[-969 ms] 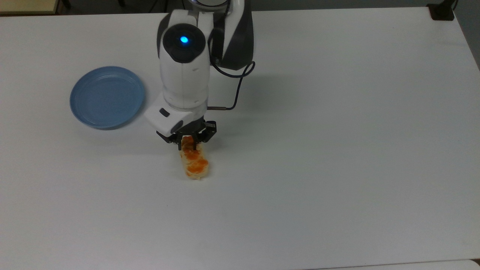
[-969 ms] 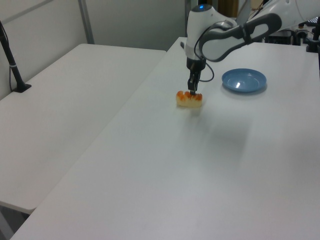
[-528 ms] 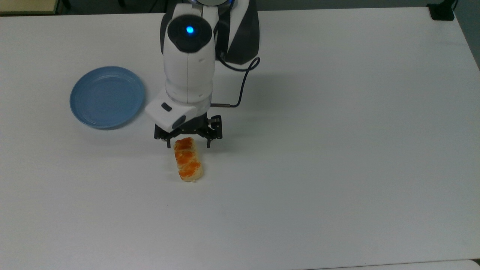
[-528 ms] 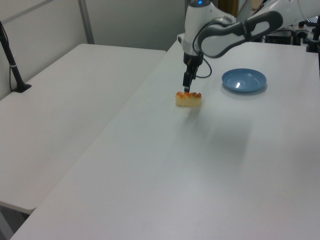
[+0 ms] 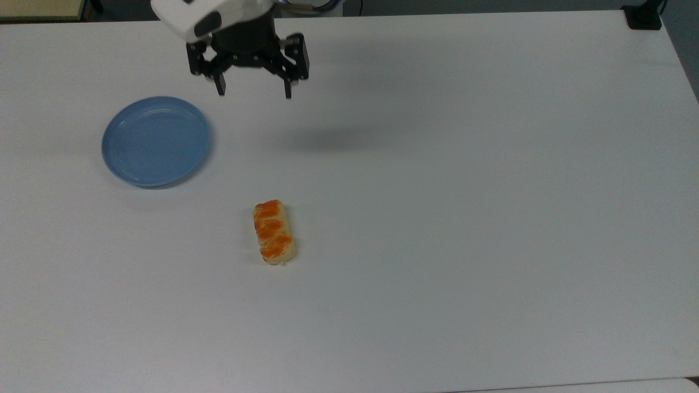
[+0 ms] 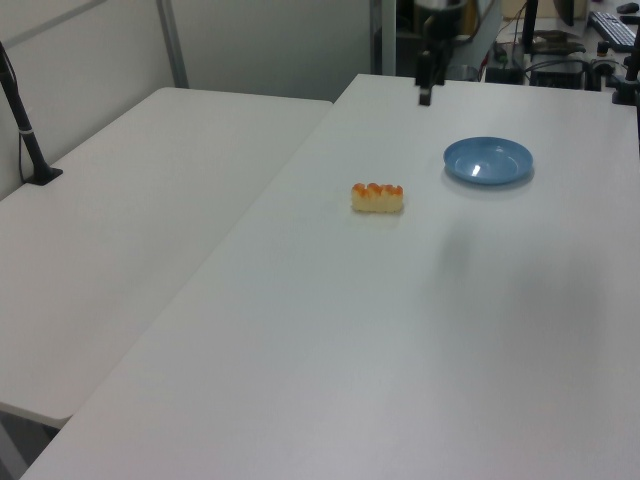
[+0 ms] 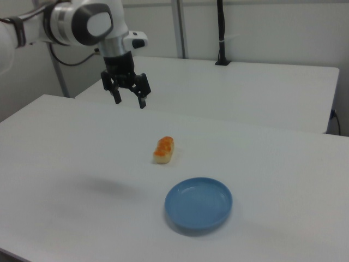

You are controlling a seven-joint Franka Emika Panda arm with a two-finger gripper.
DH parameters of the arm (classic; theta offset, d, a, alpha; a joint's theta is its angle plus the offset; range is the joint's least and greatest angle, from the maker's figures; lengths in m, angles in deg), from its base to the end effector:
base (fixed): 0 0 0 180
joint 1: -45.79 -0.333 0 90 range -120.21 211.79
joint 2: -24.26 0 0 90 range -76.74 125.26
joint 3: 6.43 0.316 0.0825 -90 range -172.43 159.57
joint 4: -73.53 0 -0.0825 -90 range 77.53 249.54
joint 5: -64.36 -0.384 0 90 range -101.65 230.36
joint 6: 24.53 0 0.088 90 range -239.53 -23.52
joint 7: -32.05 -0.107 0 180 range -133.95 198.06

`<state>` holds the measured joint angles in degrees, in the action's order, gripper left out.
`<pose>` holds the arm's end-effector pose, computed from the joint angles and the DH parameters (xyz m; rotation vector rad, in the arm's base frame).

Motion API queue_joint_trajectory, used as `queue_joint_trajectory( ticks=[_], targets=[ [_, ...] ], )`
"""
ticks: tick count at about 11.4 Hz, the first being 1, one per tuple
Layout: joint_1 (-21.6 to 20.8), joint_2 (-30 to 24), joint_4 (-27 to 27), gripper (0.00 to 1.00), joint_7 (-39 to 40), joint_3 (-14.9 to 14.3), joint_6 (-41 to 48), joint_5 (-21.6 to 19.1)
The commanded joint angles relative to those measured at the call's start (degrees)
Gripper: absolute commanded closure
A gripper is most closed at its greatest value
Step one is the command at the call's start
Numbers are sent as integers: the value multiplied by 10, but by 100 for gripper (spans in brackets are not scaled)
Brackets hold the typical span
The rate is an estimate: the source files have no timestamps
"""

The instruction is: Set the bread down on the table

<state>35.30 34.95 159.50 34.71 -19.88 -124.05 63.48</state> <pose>0.6226 -0.0183 0.5660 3.1100 -0.0035 0.0833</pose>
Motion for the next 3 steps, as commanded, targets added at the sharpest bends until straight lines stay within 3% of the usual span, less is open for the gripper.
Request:
queue_joint_trajectory(
  ticks=[1,3],
  targets=[
    [58,-64,35,0,-13,48,52,10],
    [76,-77,37,0,-11,52,54,9]
  ],
)
